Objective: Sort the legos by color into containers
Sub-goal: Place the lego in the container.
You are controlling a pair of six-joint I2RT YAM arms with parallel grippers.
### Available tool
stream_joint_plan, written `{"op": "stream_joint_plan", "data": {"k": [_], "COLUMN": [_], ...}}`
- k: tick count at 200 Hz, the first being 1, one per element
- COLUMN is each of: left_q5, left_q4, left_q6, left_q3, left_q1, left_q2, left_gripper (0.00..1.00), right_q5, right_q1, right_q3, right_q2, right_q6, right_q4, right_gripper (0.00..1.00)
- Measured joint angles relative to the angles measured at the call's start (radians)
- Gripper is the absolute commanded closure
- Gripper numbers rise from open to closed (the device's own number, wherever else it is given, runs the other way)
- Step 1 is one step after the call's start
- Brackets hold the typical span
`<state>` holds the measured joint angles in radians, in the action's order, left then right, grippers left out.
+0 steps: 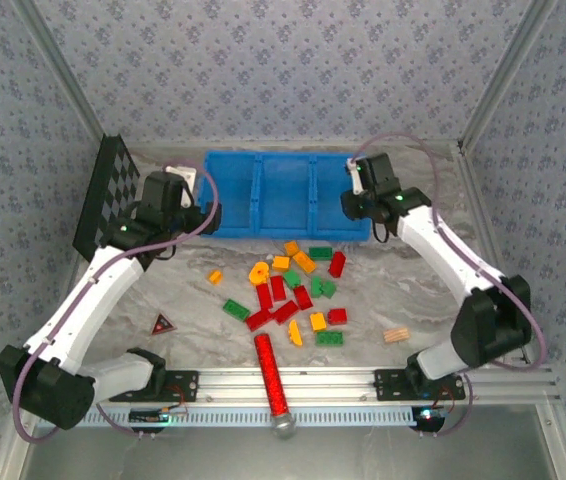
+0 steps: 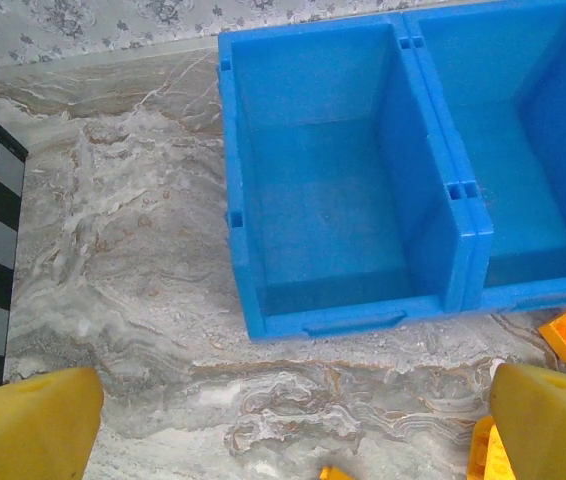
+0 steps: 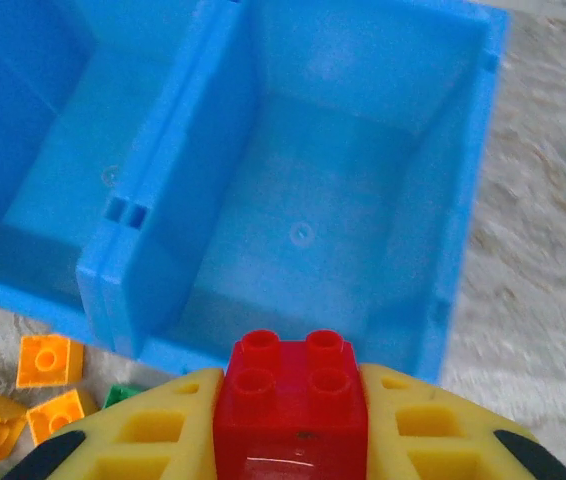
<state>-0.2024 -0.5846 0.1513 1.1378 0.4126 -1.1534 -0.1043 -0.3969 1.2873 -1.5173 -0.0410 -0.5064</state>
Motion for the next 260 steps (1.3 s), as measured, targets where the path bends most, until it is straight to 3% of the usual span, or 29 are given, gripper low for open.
{"op": "stream_joint_plan", "data": {"k": [57, 105, 163, 221, 260], "left_q5": [0.017, 0.038, 0.048, 0.042, 0.050], "left_q4": [-0.031, -0.048, -0.041, 0.013, 0.055], "left_q6": [0.015, 0.061, 0.132, 0.132, 0.132], "left_q3": [-0.001, -0.041, -0.121, -0.124, -0.121], "left_q1": [0.000, 0.010, 0.145, 0.269, 0.311], "left_q2": [0.013, 0.043, -0.046, -0.267, -0.365], "left_gripper": [0.01, 0.01, 0.01, 0.05, 0.09], "right_q5": [-0.024, -0.031, -0.023, -0.008, 0.014], "right_q1": [-0.009, -0.009, -0.009, -0.009, -0.009], "right_q3": [0.167, 0.210, 0.218, 0.232, 0.216], "right_q2": [-0.325, -0.451, -0.471, -0.448, -0.327], "right_q6": [0.057, 0.039, 0.018, 0.019, 0.011], "right_q4": [0.007, -0.015, -0.032, -0.057, -0.068], "right_gripper": [0.70, 0.64, 0.49, 0.48, 0.48]}}
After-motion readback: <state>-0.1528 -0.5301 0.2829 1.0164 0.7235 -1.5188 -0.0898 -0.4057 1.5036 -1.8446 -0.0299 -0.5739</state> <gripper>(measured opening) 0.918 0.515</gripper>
